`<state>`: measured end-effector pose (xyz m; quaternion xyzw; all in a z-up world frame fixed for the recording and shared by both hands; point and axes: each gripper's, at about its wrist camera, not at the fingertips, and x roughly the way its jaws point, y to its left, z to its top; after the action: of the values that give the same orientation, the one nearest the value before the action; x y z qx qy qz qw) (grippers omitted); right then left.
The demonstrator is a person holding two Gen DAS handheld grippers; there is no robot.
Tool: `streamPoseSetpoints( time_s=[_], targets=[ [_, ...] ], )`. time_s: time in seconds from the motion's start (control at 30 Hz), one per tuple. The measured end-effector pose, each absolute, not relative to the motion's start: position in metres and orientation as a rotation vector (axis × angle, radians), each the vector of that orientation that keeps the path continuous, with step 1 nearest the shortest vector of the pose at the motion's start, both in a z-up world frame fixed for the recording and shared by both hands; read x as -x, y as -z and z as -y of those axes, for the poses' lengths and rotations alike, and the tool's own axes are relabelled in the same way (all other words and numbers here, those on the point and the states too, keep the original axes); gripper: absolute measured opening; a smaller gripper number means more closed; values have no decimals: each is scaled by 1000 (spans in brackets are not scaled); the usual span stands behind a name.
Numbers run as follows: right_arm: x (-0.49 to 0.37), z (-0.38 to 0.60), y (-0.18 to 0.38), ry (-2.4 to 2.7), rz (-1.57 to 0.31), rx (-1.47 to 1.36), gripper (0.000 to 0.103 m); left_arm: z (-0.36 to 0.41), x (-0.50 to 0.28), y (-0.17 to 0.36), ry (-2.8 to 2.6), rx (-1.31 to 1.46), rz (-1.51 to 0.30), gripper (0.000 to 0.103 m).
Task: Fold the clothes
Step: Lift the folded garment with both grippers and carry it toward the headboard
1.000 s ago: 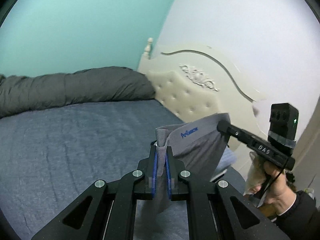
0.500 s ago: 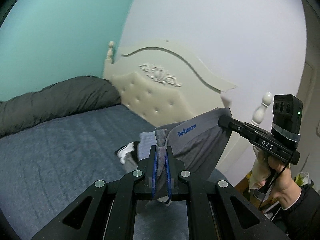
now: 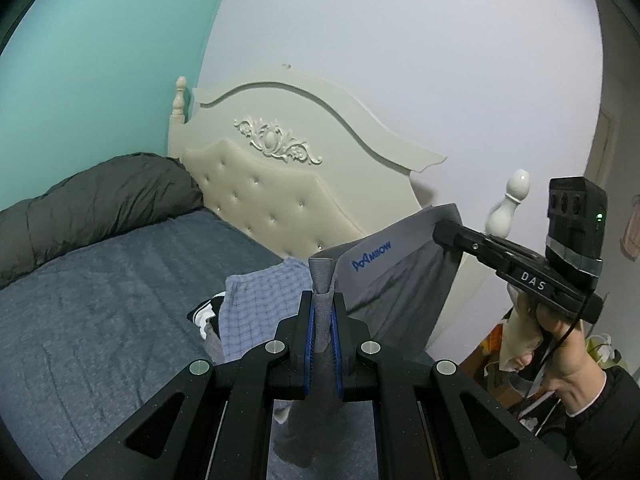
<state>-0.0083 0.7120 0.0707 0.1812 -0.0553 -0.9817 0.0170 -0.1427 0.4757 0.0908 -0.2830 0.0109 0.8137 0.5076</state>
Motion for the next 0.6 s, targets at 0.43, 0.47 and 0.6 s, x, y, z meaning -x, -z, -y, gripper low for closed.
streamPoseSetpoints(
  time_s=[0.43,0.47,0.6],
  targets=[
    [106,-774,-24,3096,175,-817,3,-547,240,-44,-1966,843,-30,7],
    [116,-779,-19,3095,173,-838,3,-553,249,-39,-1969,854,-35,7],
    [159,-791,-1,3083,152,-915,3,-575,286,-17,-1976,901,-54,7]
  ],
)
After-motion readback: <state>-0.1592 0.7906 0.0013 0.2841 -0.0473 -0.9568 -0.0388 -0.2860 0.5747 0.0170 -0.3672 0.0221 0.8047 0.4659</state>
